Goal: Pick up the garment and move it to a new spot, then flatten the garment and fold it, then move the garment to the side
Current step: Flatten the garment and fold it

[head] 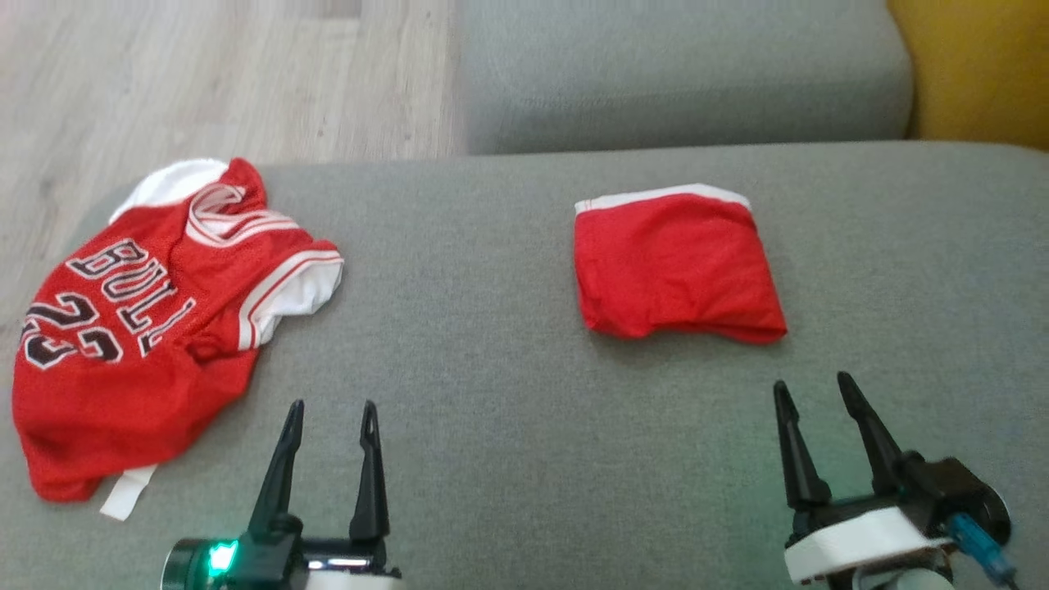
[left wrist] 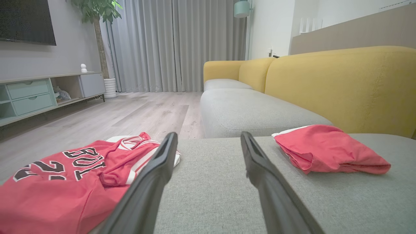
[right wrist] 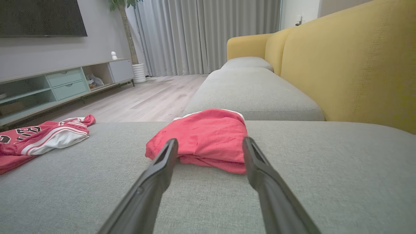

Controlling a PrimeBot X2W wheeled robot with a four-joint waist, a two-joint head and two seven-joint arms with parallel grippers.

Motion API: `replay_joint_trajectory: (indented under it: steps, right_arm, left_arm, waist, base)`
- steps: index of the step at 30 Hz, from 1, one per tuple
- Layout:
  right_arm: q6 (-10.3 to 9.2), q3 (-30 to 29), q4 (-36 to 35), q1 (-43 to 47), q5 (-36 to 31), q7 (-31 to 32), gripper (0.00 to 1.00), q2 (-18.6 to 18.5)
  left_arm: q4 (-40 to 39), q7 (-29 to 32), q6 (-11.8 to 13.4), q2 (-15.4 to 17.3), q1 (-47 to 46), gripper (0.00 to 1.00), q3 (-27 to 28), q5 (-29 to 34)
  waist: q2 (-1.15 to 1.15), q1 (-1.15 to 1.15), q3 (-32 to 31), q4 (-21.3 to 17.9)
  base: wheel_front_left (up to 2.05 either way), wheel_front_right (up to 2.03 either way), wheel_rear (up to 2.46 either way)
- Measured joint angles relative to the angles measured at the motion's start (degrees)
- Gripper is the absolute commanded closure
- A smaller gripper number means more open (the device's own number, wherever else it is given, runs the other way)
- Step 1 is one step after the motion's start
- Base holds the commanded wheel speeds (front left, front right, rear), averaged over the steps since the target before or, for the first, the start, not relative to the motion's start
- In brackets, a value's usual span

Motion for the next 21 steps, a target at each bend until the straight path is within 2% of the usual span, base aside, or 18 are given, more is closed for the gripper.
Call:
replay_joint_trajectory:
  steps: [21]
  right_arm:
    - [0.00, -1.6, 0.3, 1.0, 0.9, 0.0, 0.00, 0.6]
  left_arm:
    - [3.1, 0.0, -1.0, 0.0, 1.3, 0.00, 0.8, 0.0]
  waist:
    - [0.00, 0.01, -1.3, -0.1]
  base:
    - [0.00, 0.00, 0.00]
